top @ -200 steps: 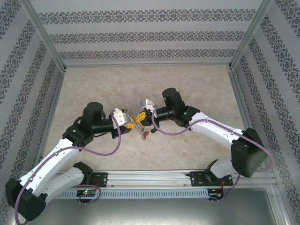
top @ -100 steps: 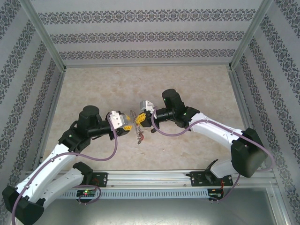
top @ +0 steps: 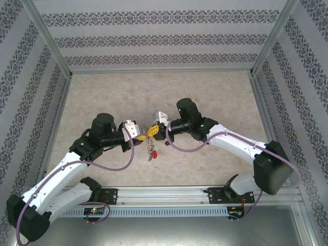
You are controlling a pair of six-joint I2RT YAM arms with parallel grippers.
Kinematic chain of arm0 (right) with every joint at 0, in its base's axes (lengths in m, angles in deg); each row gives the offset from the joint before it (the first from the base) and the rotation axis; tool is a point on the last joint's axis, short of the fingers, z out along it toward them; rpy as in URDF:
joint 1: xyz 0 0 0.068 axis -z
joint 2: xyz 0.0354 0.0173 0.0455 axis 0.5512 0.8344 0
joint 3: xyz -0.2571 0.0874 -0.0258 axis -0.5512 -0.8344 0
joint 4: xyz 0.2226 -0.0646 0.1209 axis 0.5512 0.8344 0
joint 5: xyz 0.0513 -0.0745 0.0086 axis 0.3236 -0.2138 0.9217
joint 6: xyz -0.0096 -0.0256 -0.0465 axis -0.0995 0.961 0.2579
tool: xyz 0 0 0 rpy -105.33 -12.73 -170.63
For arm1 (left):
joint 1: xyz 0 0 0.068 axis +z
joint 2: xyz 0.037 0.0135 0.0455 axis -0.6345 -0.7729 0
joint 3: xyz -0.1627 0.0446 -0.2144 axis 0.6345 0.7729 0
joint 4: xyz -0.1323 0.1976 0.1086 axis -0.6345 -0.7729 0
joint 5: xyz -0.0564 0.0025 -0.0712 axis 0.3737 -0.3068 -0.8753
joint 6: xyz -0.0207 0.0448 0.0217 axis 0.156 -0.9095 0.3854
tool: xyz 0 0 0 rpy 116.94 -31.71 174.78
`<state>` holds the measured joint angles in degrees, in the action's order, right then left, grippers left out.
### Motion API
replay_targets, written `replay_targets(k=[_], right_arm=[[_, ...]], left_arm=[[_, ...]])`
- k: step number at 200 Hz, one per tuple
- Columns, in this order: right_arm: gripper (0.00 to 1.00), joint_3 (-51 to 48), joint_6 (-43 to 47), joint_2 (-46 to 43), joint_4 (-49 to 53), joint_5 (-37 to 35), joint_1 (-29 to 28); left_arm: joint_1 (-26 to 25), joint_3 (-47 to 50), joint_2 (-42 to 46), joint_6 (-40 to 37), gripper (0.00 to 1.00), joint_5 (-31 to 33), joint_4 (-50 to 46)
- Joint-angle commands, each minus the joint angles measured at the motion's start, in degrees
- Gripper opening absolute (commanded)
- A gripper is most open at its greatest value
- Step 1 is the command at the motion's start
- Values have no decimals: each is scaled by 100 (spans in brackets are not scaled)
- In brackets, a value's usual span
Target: Put the keys on the keyring
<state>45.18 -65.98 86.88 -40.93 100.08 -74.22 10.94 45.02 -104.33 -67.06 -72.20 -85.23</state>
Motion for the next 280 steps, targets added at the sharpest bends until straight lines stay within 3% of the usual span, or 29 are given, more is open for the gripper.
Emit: replay_targets(k=[1,152,220,240,263,280], right_arm=[[0,-39,125,-177,-235,178,-62],[0,32,-151,-73,-376,275,-76],[0,99,-270,-27,-451,305,-119],[0,83,-277,-46,-449,305,-119],[0,59,-296,-68,-454,290,-112],[0,67,-330,-67,-460,327,-104]], left_arm=[[-52,-185,27,-63,20,-186,156],[-87,-133,-76,53,21,-406,485],[-120,-108,-86,9,15,-319,403],[-134,-103,-97,-32,8,-308,387],[-126,-102,-101,-122,8,-246,314],[-129,-120,-104,-158,18,-235,243]])
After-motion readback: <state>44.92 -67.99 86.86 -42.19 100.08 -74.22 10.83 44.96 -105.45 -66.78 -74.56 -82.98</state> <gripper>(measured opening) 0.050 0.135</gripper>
